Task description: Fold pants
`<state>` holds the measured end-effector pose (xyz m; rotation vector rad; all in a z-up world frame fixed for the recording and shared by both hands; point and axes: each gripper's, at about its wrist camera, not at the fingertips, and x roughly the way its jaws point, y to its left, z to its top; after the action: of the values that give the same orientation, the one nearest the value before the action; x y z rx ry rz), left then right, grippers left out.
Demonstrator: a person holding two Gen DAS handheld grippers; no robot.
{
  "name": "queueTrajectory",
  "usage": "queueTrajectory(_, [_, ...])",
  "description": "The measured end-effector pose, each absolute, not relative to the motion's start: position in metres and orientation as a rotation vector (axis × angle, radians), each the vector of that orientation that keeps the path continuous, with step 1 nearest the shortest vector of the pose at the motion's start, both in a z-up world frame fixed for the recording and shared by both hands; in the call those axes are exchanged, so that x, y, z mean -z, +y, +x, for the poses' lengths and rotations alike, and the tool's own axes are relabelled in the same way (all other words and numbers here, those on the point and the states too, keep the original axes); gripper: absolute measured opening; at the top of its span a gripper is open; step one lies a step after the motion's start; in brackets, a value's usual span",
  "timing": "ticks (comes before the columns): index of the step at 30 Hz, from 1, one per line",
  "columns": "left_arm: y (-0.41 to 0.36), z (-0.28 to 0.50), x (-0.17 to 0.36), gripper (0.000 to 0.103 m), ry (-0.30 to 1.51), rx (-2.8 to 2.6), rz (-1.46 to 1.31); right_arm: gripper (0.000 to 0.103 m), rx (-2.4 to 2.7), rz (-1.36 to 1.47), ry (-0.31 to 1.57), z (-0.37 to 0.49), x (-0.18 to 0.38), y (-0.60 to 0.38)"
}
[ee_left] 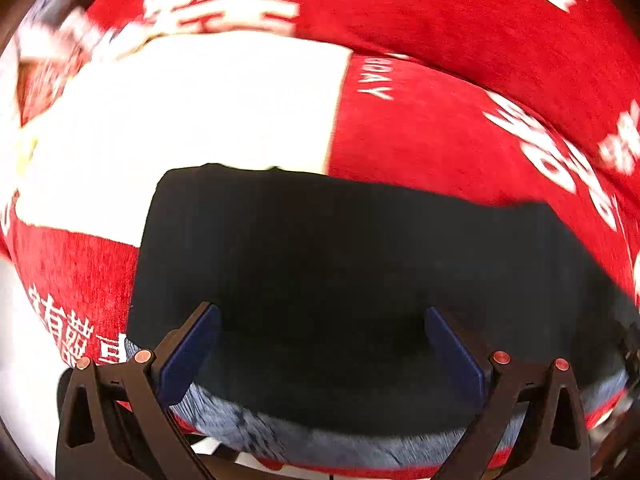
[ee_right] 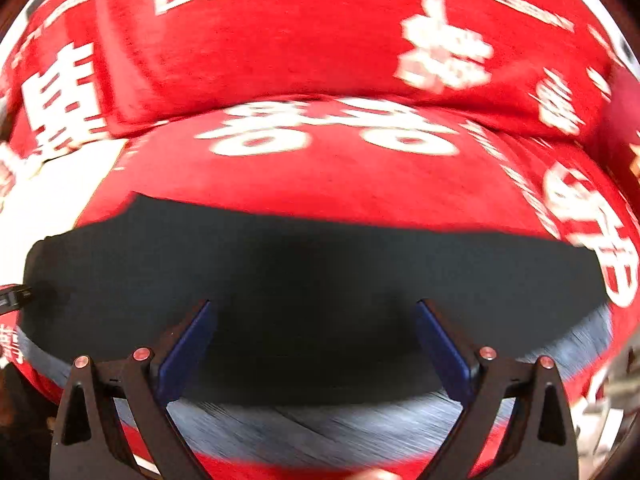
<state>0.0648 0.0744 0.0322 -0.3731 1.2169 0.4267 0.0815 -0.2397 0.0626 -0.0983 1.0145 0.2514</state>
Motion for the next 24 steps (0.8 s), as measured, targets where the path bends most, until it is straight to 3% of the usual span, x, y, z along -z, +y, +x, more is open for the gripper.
queueTrajectory(8, [0.101, 0.061, -0.009, 0.103, 1.206, -0.455, -0.429, 0.103, -0.37, -0.163, 1.141, 0.118, -0.018, -0.127])
queueTrajectory(12, [0.095, 0.06, -0.01, 0.103, 1.22, -0.443, -0.417, 0.103, -0.336, -0.281, 1.097, 0.113, -0.019, -0.106])
queueTrajectory(19, [0.109, 0.049, -0.006, 0.103, 1.187, -0.415, -0.452, 0.103, -0.401, -0.294, 1.046, 0.091, -0.032, -0.152])
queueTrajectory(24, [0.108, 0.049, -0.008, 0.103, 1.203, -0.401, -0.433, 0.103, -0.291, -0.182, 1.059, 0.115, -0.027, -0.261])
